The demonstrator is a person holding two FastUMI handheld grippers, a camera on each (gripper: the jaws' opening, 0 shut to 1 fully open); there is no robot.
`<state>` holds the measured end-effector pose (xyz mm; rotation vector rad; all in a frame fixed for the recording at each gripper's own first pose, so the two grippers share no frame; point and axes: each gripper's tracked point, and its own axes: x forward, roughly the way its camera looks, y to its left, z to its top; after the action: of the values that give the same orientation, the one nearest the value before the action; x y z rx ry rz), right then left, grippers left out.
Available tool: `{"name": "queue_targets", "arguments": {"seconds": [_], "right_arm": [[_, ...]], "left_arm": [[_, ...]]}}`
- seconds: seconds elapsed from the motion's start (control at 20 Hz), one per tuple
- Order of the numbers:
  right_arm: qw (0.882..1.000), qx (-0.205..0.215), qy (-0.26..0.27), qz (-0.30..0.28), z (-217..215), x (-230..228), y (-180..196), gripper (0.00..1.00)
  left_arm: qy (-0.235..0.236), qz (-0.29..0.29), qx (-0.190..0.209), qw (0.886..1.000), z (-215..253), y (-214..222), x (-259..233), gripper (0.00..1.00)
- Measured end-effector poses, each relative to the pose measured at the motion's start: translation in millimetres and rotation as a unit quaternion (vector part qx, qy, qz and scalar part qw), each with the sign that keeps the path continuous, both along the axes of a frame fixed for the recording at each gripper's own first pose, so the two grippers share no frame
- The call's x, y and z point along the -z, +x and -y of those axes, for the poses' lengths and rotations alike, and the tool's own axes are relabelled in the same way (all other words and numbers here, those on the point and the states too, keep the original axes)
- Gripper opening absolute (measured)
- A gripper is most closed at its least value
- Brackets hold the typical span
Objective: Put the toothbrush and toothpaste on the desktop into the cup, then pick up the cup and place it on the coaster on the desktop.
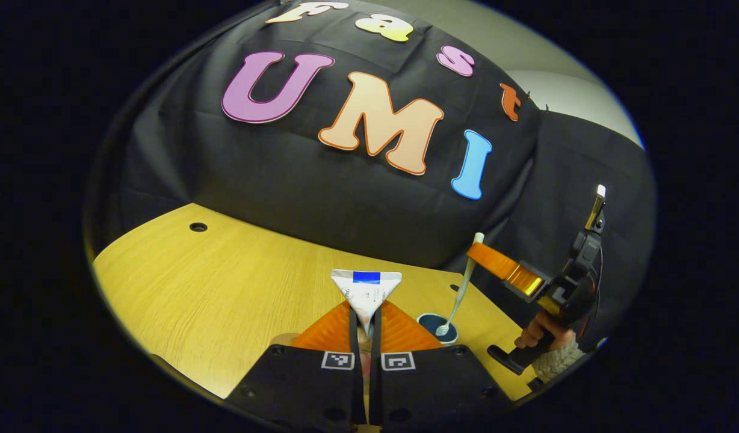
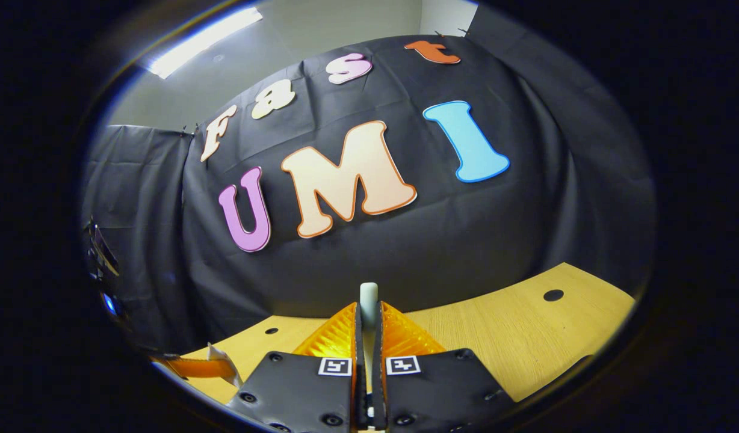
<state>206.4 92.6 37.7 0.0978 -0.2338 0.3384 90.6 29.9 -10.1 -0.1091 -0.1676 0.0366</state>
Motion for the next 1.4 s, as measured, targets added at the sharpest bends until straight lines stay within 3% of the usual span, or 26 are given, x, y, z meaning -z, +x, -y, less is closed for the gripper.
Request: {"name": "queue_targets", "arguments": {"seconds": [0.2,0.4,0.45,0.55,0.6,0.75,0.9,1.2,1.4], "right_arm": [[0.999,0.003,-0.006,-0.037,0,22,-2,0.13],[0.998,0.013,0.008,-0.055,11,16,-15,0.31],[0.998,0.012,0.015,-0.059,15,12,-19,0.39],[0.997,0.030,0.022,-0.066,34,6,-32,0.87],[0.997,0.043,0.022,-0.067,45,4,-34,1.00],[0.993,0.085,0.018,-0.079,87,1,-50,0.92],[0.988,0.119,0.010,-0.097,124,13,-71,0.98],[0.982,0.148,-0.018,-0.112,160,37,-104,0.98],[0.979,0.162,-0.007,-0.122,179,51,-113,0.98]], "left_arm": [[0.014,0.010,0.004,1.000,2,-4,-10,0.01],[0.021,0.001,0.019,1.000,19,-6,-18,0.01],[0.021,0.001,0.024,0.999,24,-6,-23,0.01],[0.024,0.001,0.034,0.999,35,-3,-32,0.01],[0.025,0.000,0.041,0.999,41,-1,-35,0.01],[0.025,0.001,0.059,0.998,61,14,-44,0.01],[0.026,0.006,0.075,0.997,79,34,-48,0.01],[0.032,0.034,0.097,0.994,99,75,-54,0.02],[0.038,0.038,0.109,0.993,111,95,-34,0.01]]}}
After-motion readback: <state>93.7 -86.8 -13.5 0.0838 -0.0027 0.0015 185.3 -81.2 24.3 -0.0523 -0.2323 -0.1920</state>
